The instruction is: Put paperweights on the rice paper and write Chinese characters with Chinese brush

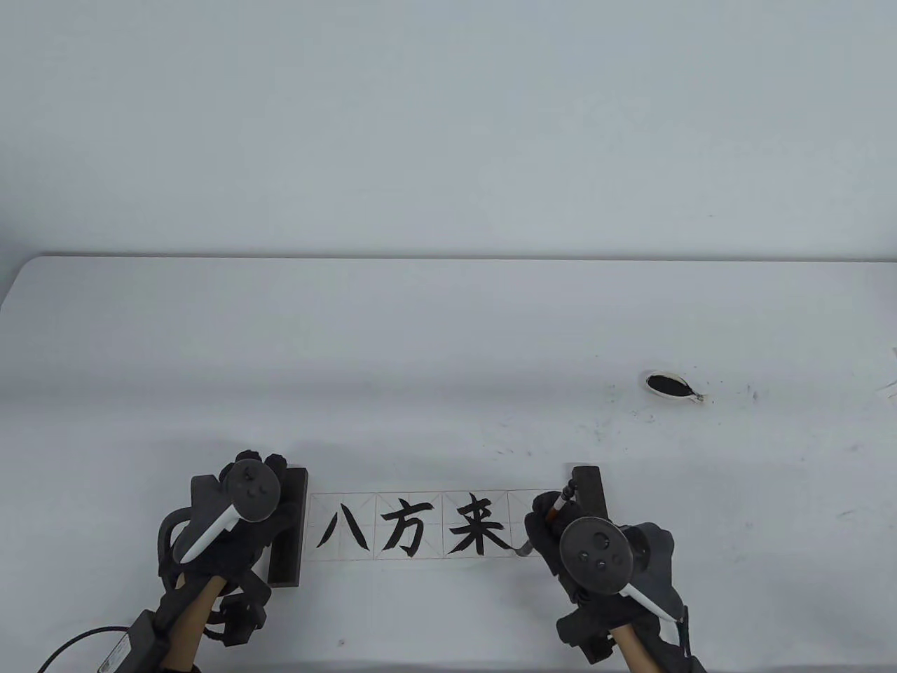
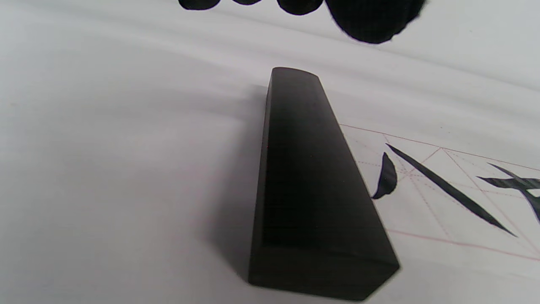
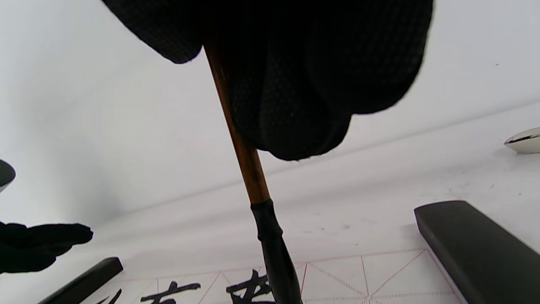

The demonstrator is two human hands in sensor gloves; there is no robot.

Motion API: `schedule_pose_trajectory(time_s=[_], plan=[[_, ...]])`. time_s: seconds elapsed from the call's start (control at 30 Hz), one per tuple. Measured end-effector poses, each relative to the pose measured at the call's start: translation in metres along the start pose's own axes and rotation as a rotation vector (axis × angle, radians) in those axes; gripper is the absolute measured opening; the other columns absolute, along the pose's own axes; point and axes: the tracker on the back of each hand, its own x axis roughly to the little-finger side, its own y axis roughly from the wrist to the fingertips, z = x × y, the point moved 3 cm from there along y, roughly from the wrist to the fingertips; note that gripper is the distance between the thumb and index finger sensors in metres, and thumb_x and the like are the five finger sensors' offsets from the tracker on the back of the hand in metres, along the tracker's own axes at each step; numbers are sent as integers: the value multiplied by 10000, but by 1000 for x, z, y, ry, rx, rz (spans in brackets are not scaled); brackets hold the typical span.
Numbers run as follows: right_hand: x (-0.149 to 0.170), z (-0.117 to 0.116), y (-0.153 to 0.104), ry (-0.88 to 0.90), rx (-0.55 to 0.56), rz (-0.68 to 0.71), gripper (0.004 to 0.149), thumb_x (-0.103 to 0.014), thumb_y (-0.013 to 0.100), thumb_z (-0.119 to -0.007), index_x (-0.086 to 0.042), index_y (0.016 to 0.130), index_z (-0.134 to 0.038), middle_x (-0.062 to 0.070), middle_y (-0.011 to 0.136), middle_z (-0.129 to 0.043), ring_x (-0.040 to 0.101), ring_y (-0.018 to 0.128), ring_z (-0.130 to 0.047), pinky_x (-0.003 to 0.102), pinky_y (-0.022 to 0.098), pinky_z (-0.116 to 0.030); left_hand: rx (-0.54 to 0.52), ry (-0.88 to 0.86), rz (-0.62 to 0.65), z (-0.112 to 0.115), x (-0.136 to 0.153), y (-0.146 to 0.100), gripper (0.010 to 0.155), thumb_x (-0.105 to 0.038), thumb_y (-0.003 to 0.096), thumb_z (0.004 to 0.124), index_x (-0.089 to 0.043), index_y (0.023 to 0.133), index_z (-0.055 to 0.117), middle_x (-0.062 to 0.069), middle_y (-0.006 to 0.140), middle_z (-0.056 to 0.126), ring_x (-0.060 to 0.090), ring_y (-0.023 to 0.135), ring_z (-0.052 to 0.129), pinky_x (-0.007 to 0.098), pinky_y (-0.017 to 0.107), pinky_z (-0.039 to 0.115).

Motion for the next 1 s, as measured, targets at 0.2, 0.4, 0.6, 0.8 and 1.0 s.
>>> schedule_pose_trajectory(time_s=[0.2,0.4,0.6,0.8,1.0], plan=[[22,19,-9,34,216,39,420,-381,525,-754,-64,794,-816,125,597,-1006,222,400,-1035,292,255,-884,-12,3,3,-2,0,0,792,-521,532,587,-357,1203,199,80,1285,138,384,1219,237,573,867,202],[45,3,-16,40,348,39,384,-394,528,-729,-111,765,-839,101,566,-1010,199,365,-1033,270,232,-882,-5,-3,-8,-1,2,2,793,-522,531,587,-360,1202,196,77,1285,133,382,1219,233,573,867,198],[43,-6,-17,27,341,36,399,-388,531,-727,-102,787,-835,112,587,-1006,207,388,-1033,279,250,-885,-1,-2,-1,0,1,2,794,-522,530,587,-358,1203,198,75,1285,136,383,1219,237,573,866,202],[42,-12,-16,29,310,33,407,-388,537,-720,-101,808,-818,115,619,-995,211,424,-1031,289,273,-886,-1,-2,0,0,1,2,792,-522,532,586,-358,1202,197,74,1285,134,382,1219,237,573,867,201],[41,-15,-15,52,284,31,419,-388,542,-714,-94,826,-803,120,644,-985,217,449,-1028,297,290,-886,1,-2,0,1,1,2,792,-521,531,587,-357,1202,198,85,1284,136,382,1219,237,573,867,201]])
